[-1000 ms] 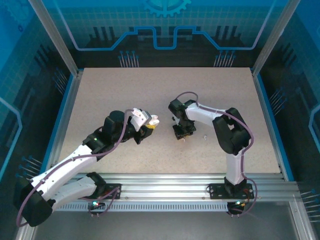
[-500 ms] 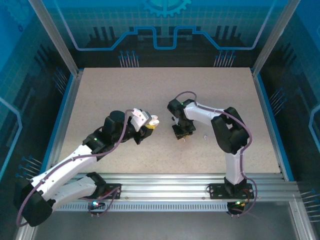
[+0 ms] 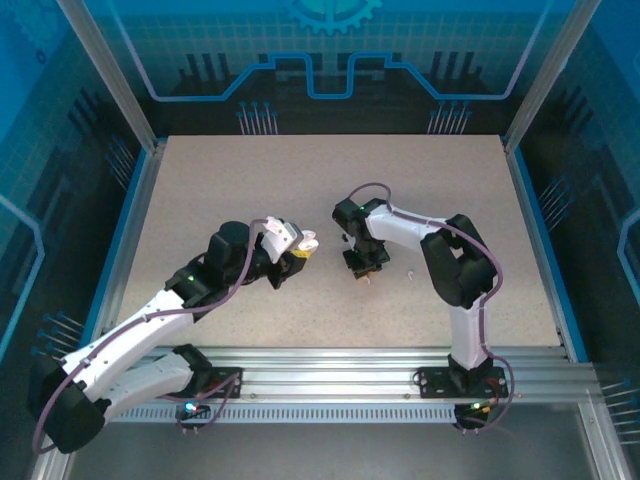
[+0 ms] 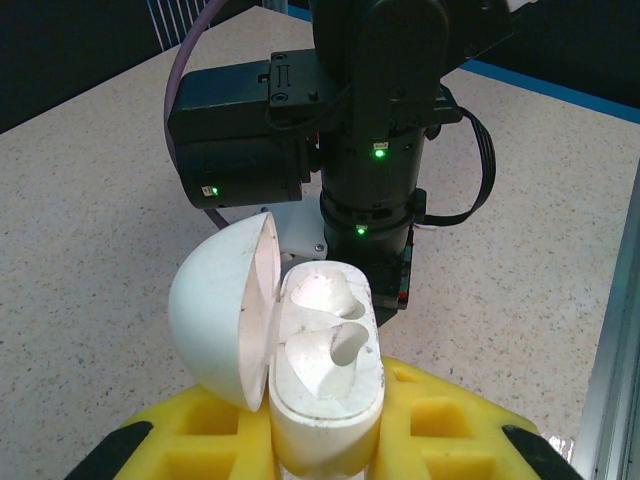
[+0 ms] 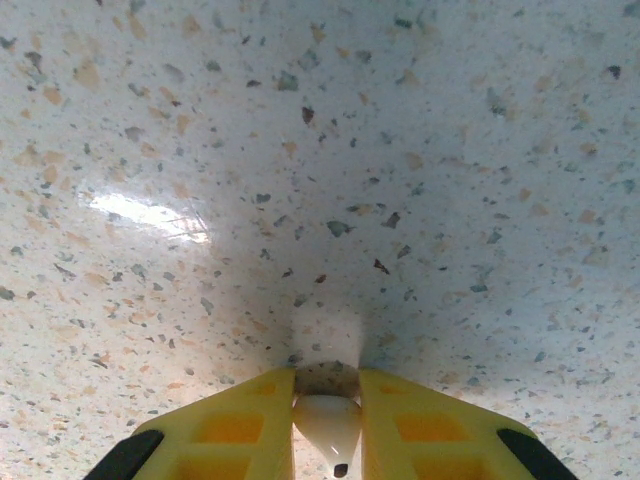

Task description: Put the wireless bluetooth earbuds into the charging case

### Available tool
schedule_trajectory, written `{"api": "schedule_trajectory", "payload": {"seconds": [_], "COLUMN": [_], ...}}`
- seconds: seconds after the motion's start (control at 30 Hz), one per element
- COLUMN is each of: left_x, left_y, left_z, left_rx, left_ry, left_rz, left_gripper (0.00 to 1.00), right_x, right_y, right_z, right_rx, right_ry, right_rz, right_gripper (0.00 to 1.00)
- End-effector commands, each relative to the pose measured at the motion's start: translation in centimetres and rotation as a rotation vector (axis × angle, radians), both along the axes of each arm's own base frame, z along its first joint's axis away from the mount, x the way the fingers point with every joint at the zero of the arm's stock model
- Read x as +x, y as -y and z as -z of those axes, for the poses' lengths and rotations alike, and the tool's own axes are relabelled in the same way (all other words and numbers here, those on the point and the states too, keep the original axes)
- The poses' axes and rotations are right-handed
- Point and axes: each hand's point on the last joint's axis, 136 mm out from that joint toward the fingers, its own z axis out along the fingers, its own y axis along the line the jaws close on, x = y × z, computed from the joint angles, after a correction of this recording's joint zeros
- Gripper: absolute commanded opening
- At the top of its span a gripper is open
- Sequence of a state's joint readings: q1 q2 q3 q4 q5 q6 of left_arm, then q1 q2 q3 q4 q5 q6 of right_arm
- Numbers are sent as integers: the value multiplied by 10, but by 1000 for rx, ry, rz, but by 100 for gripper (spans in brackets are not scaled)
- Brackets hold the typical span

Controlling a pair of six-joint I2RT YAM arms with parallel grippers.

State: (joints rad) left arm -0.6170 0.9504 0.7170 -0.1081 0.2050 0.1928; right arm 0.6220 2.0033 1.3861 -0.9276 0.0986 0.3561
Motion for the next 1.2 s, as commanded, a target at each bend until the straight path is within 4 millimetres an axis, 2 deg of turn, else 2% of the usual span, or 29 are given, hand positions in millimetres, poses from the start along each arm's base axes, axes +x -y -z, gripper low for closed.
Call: {"api": "schedule_trajectory", "payload": {"seconds": [0.0, 0.23, 0.4, 0.73, 1.0, 1.17], "left_x": [-1, 2, 9, 29, 42, 41], "left_y": [-3, 2, 9, 22, 34, 38], "left_z": [-1, 2, 11, 30, 39, 37], "left_rx": [16, 1, -14, -72, -123, -144], "left_ry": [23, 3, -35, -110, -180, -185], "left_rz": [3, 8, 4, -44, -66, -46], "left_gripper": [20, 20, 20, 18, 18, 18], "right_x": [-11, -4, 1, 17, 21, 23], "right_y": [5, 1, 2, 2, -3, -9], "right_z": [-4, -32, -57, -127, -159, -184], "right_rx": [-41, 22, 80, 279, 368, 452], "right_ry": [-29, 48, 104, 282, 365, 439], "right_rz": [1, 17, 51, 133, 143, 138], "right_gripper": [19, 19, 18, 18, 18, 17]}}
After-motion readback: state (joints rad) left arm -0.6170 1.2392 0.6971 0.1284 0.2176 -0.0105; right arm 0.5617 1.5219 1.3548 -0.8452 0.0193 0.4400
